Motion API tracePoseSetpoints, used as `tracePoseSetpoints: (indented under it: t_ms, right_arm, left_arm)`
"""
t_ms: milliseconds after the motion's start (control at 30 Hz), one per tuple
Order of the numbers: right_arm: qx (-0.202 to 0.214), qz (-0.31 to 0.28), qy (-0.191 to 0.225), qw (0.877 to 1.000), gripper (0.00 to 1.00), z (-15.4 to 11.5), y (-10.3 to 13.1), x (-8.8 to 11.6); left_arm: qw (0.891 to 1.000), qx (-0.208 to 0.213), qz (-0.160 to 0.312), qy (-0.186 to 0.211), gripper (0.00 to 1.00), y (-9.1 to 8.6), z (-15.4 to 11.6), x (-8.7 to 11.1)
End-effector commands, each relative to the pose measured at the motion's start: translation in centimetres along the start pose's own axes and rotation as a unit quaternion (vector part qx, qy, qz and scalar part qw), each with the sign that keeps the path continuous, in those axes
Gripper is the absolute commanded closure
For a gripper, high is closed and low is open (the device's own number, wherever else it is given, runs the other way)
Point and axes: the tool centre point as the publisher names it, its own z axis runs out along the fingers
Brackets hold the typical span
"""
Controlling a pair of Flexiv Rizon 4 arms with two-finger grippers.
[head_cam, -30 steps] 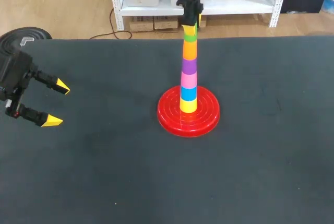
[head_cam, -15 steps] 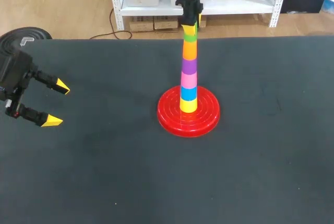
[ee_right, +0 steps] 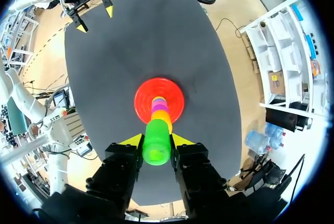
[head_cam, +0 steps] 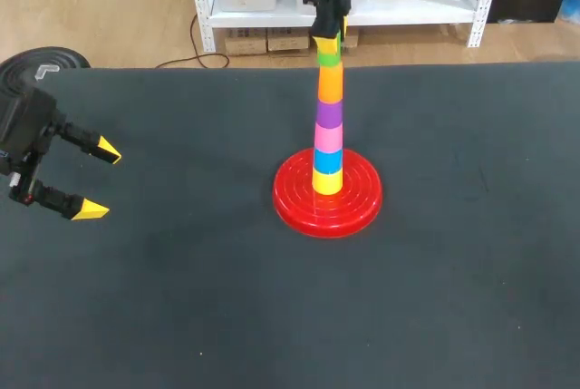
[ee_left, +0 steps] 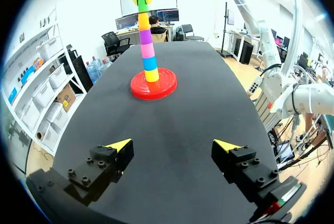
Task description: Pick up and stack the cylinders on the red base in this order: pink,purple,orange,green
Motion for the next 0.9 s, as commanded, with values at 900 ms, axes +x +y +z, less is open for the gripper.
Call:
tracePoseSetpoints:
  t_ms: [900]
  right_arm:
    - [-0.054,-0.001,0.007,0.999,1.0,1.4,-0.2,0.1]
  left_arm:
    - [1.0,-0.001,0.001,-0.001,0.0,0.0,0.0,0.1]
